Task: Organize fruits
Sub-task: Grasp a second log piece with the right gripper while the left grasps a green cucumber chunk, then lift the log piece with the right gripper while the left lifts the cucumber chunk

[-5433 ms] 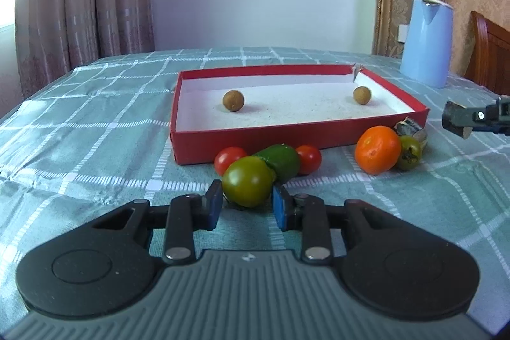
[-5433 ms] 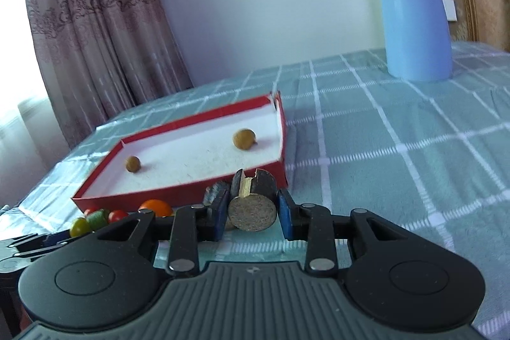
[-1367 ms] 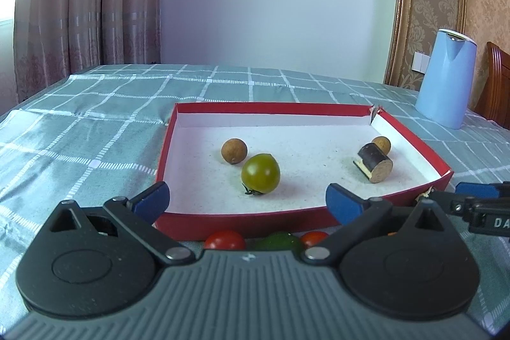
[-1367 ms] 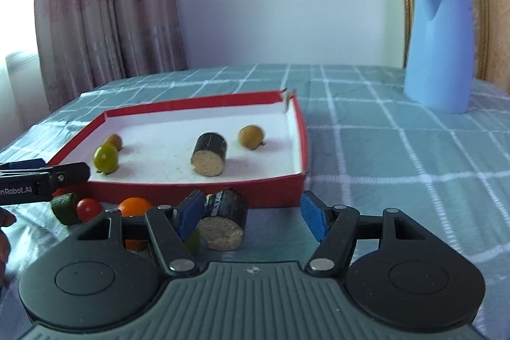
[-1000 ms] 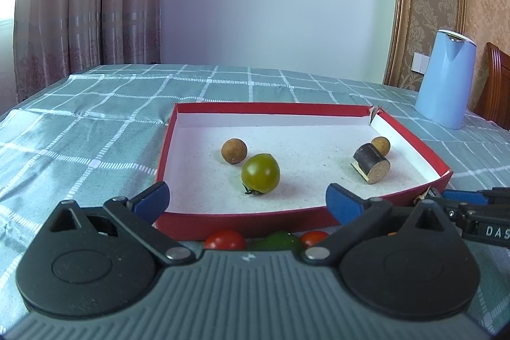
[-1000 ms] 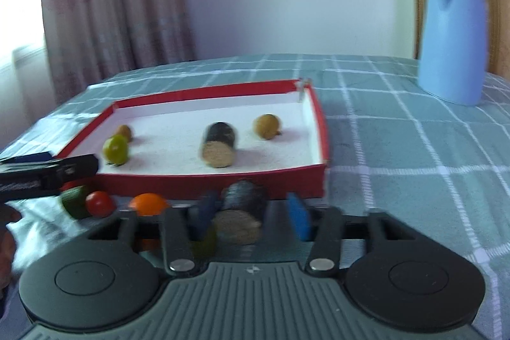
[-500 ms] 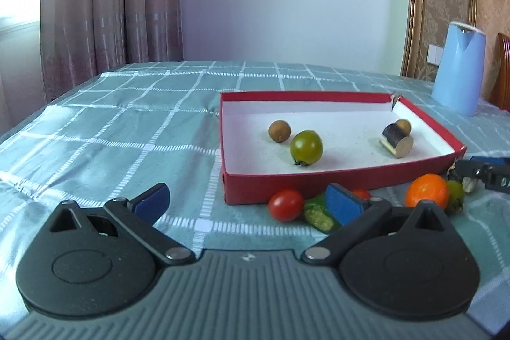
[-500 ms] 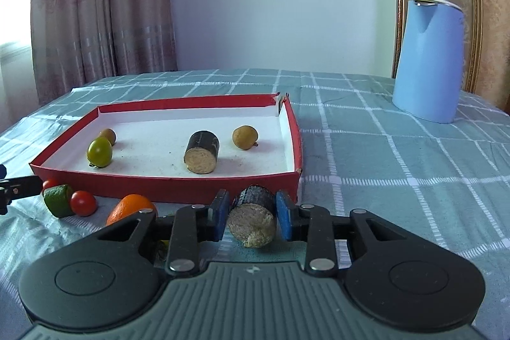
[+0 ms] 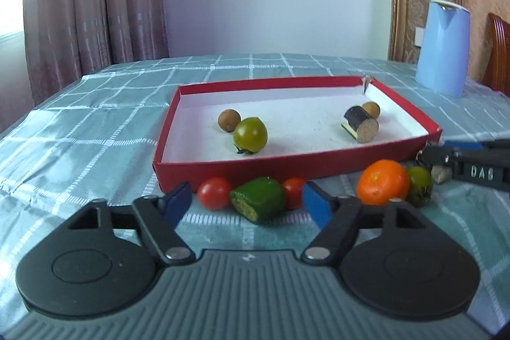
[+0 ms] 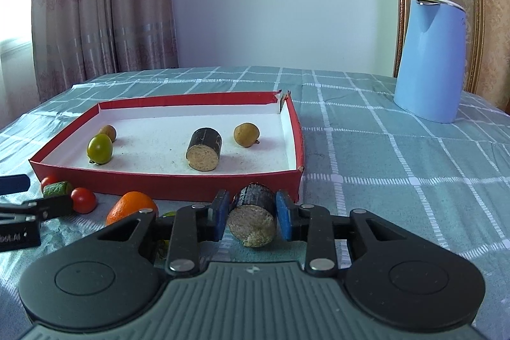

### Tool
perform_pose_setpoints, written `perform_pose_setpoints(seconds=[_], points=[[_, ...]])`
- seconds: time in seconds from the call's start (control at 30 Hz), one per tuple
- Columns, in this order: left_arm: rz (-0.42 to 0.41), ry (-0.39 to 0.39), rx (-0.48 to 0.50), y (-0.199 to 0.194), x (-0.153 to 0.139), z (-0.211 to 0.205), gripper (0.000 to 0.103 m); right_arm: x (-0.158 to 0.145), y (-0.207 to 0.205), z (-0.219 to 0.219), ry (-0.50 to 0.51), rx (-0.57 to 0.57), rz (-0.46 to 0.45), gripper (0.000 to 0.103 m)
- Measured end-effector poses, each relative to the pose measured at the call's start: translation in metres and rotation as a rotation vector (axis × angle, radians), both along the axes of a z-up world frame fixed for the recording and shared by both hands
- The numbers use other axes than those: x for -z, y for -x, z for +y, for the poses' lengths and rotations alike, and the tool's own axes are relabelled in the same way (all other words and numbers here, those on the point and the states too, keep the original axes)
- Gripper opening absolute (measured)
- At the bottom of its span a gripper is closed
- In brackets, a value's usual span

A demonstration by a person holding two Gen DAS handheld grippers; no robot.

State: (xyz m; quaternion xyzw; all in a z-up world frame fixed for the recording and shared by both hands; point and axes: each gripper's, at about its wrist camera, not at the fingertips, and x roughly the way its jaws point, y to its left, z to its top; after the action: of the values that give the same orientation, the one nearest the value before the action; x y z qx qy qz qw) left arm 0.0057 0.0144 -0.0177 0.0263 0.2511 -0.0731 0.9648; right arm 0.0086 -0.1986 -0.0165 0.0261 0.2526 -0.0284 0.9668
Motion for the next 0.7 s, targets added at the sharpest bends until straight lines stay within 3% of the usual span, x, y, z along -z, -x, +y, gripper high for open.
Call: perform_pose_setpoints(seconds=[0.03,0.07,0.2,0.7], points=[[0.009,0.01,0.007,-0.001,0.001,-0.001,0.053,0.0,-0.001,0.0,-0.001,0.002,0.006,0.031],[0.002,0.017,0.009,-0.001,0.001,-0.001,0.047,0.0,-0.001,-0.001,-0.006,0.001,0.005,0.031],[-0.008,0.024,0.033,0.001,0.001,-0.001,0.034,0.001,-0.001,-0.002,-0.015,0.001,0.005,0.031],[-0.018,0.03,0.099,0.027,-0.004,0.013,0.031,0.001,0.0,-0.002,-0.014,0.001,0.004,0.031]])
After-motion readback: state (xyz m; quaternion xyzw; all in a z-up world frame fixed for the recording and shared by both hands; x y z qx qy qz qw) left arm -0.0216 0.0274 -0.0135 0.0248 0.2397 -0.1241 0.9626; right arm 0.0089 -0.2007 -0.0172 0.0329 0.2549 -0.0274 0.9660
